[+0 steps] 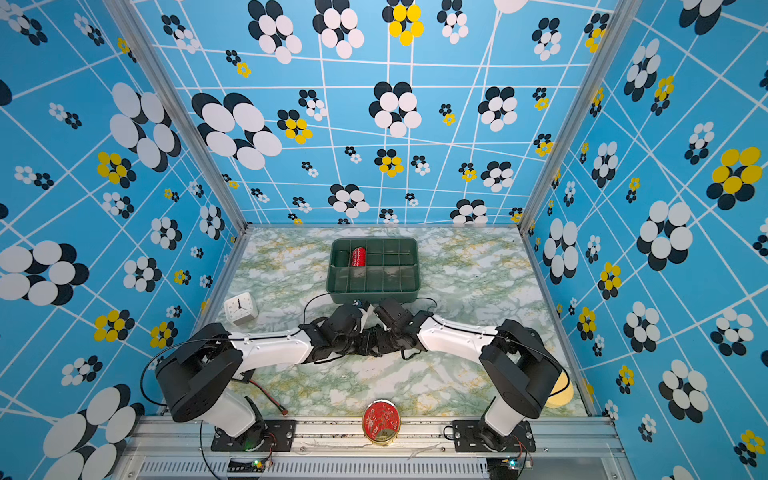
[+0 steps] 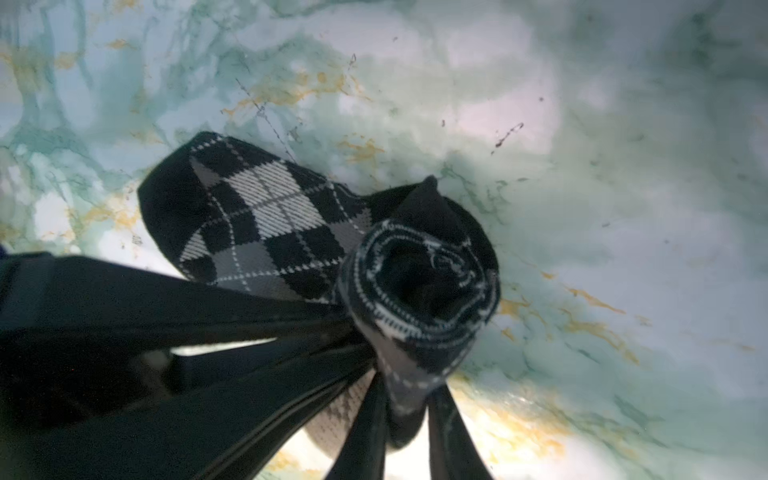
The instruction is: Roll the socks
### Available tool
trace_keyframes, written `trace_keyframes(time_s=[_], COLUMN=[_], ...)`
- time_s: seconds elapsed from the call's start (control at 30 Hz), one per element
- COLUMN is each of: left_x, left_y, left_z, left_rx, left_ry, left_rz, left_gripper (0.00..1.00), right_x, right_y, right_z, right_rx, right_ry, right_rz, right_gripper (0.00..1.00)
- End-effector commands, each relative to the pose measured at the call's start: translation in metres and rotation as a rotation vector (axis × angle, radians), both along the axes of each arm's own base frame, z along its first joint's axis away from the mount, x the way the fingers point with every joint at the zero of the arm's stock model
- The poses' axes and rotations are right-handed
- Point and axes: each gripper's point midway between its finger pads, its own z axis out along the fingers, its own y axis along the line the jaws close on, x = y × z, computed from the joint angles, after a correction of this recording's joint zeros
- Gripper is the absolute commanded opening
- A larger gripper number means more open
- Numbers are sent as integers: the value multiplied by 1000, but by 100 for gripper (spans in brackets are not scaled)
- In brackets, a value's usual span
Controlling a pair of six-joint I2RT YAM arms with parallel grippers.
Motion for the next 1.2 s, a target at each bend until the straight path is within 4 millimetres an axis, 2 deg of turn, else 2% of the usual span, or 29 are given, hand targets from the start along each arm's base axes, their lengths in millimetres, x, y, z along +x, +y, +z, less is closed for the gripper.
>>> trace_keyframes(time_s=[0.0,0.23,0.43,0.67,0.97,1.17], left_x=[-4,-8,-10,-10,-11,-11], left_y=[22,32,41,49,43,52], left_z=[-28,-38,-42,-46,-53,-63], left_rx=[100,115,120,125,120,140], left_ry=[38,64,78,89,112,143], left_rz=[24,35,47,54,38,55], left_gripper=[17,16,10,10,9,9], right_x=[-7,-4,0,4,6,7], right_y=[2,2,-7,-15,-2,-6], right_z=[6,26,33,27,20,15], right_rx=[40,113,213,356,466,492], right_ry=[0,-43,-51,-4,33,38], right_rz=[4,-21,-101,-182,-194,-226], right_gripper=[27,33,35,35,35,35])
